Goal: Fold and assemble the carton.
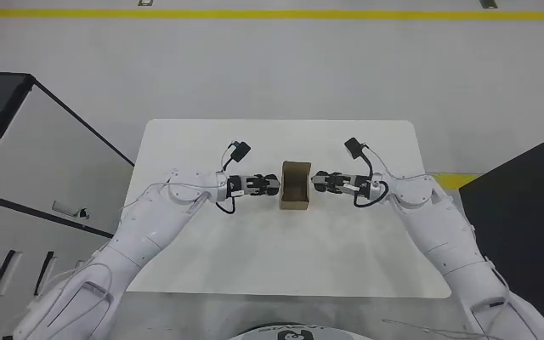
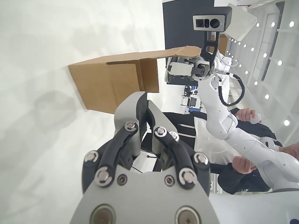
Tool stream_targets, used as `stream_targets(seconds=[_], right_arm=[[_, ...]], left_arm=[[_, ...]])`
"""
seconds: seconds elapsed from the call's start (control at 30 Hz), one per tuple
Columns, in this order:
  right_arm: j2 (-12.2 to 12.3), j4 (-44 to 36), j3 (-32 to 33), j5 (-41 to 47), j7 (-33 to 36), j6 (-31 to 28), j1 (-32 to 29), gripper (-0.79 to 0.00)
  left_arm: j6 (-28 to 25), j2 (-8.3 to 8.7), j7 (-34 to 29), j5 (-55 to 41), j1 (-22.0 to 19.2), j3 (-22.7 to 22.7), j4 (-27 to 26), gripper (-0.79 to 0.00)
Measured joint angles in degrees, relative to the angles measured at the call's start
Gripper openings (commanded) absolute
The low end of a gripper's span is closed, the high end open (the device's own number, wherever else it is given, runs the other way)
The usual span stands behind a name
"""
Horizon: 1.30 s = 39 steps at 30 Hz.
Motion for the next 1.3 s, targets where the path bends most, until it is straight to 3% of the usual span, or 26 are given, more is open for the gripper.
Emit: stream_targets(seconds=[1.3], right_arm=[[-2.8,2.3,-8.0,-6.0,-7.1,4.8,4.0,-0.785]], left_arm=[[2.7,-3.90,0.5,4.2,-1.9,3.2,3.3,-0.785]])
